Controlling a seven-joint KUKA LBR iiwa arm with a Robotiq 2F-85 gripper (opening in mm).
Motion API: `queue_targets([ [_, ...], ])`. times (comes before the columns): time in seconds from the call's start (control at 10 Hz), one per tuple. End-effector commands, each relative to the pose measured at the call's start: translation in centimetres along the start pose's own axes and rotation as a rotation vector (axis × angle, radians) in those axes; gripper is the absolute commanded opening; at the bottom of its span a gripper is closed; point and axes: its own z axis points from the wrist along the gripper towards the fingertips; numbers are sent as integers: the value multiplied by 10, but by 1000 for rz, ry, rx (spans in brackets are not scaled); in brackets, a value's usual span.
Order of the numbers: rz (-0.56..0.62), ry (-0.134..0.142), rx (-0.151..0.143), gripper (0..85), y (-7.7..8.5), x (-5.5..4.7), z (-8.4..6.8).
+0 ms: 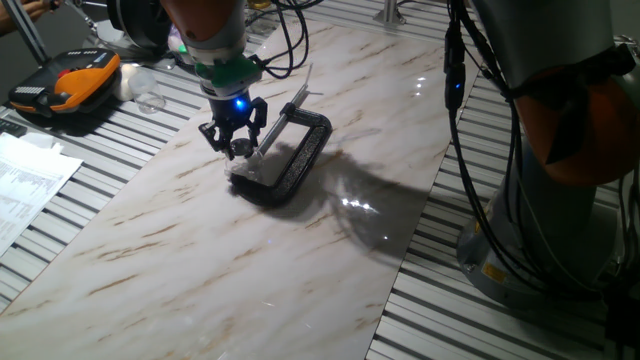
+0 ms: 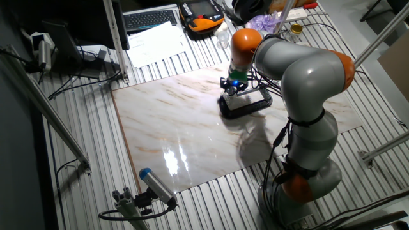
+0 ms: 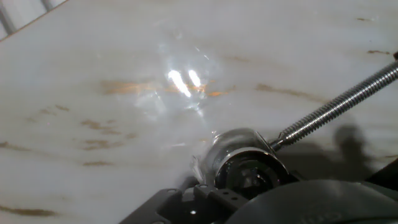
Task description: Screw the lid onto the jar
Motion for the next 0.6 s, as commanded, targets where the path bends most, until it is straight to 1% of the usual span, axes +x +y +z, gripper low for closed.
queue_targets([
  [0.0, 76, 2, -1, 510, 0, 1, 1],
  [0.1, 109, -1, 3, 510, 0, 1, 1],
  [0.3, 170, 0, 0, 510, 0, 0, 1],
  [0.5, 234, -8, 3, 510, 0, 1, 2],
])
